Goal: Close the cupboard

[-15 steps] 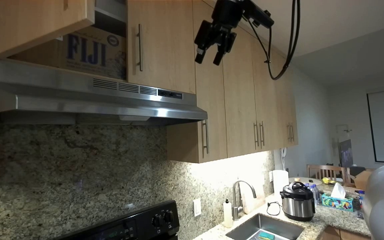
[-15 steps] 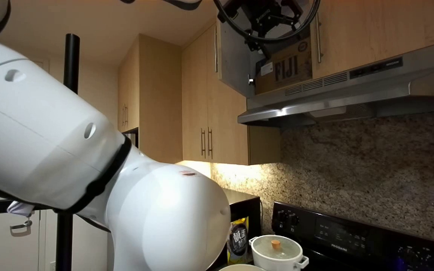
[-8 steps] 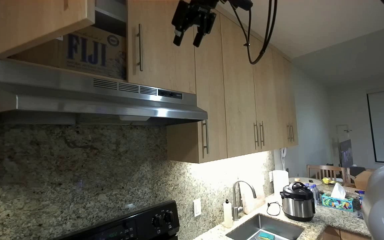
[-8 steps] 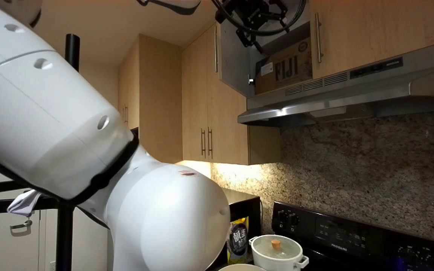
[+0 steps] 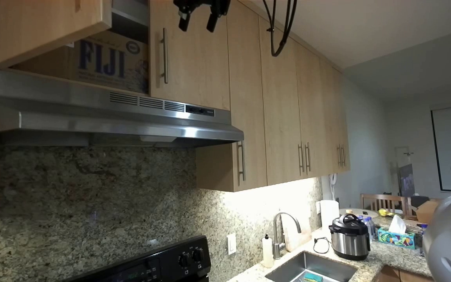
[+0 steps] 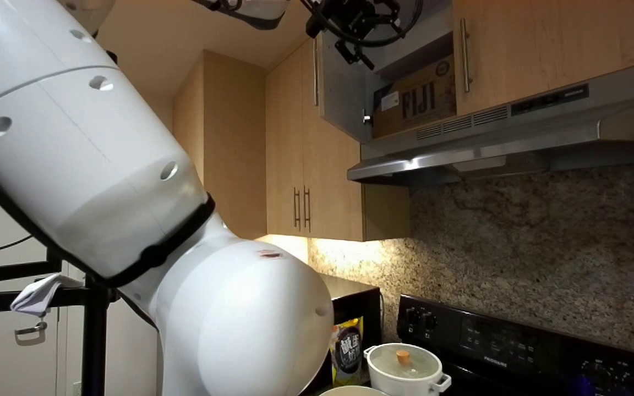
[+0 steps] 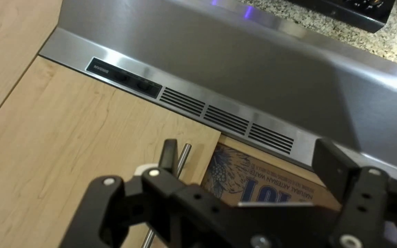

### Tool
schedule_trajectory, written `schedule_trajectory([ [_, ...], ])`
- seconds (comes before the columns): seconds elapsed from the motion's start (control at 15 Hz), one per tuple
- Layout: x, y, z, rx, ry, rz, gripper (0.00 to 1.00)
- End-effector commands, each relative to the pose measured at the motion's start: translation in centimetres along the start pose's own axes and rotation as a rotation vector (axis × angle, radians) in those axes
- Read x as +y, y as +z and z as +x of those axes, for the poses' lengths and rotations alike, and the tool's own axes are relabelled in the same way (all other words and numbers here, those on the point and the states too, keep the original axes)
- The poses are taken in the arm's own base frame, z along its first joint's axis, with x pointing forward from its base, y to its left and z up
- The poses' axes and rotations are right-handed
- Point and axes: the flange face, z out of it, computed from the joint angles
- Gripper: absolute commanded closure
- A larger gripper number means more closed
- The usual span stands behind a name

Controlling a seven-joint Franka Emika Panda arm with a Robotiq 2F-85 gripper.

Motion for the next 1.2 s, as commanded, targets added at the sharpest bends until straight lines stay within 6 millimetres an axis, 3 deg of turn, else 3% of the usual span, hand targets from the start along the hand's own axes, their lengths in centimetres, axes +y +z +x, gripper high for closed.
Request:
schedule_trajectory([
  [0.0, -1.6, -1.6, 0.7, 0.020, 0.044, -0.071, 0.00],
  [0.4, -5.4, -5.1, -1.2, 0.055, 0.106, -0.125, 0.00],
  [0.73, -7.9, -9.3, -2.3, 0.111, 0.156, -0.203, 0.00],
  [1.13, -10.4, -10.8, -1.9, 0.135, 0.097, -0.260, 0.00],
])
